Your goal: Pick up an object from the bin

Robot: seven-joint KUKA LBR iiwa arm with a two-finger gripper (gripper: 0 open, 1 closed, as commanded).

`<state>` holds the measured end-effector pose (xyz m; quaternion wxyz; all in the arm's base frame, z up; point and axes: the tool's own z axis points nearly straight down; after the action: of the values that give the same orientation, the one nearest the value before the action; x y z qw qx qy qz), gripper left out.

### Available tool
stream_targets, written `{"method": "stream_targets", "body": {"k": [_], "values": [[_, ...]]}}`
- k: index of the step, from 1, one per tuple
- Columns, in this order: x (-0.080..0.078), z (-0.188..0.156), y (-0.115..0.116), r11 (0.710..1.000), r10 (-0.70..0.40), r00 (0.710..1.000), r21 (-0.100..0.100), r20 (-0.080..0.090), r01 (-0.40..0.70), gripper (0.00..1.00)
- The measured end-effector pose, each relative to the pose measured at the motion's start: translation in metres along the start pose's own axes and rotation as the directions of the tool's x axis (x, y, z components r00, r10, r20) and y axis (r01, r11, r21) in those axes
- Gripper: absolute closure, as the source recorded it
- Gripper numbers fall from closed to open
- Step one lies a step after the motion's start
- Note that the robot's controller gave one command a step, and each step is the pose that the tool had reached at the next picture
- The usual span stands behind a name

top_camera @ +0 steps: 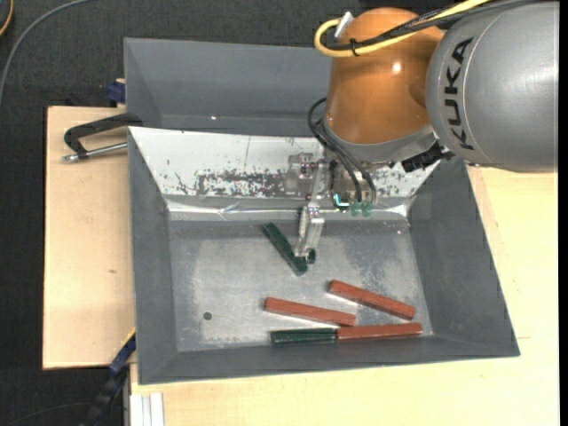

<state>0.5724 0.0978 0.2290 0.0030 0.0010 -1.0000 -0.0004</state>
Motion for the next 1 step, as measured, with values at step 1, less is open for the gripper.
{"method": "stream_targets", "body": {"k": [1], "values": [[-0.0042,0.1137,-0.0275,0.999,-0.036,0.999,0.0,0.005,0.036,0.0]]}}
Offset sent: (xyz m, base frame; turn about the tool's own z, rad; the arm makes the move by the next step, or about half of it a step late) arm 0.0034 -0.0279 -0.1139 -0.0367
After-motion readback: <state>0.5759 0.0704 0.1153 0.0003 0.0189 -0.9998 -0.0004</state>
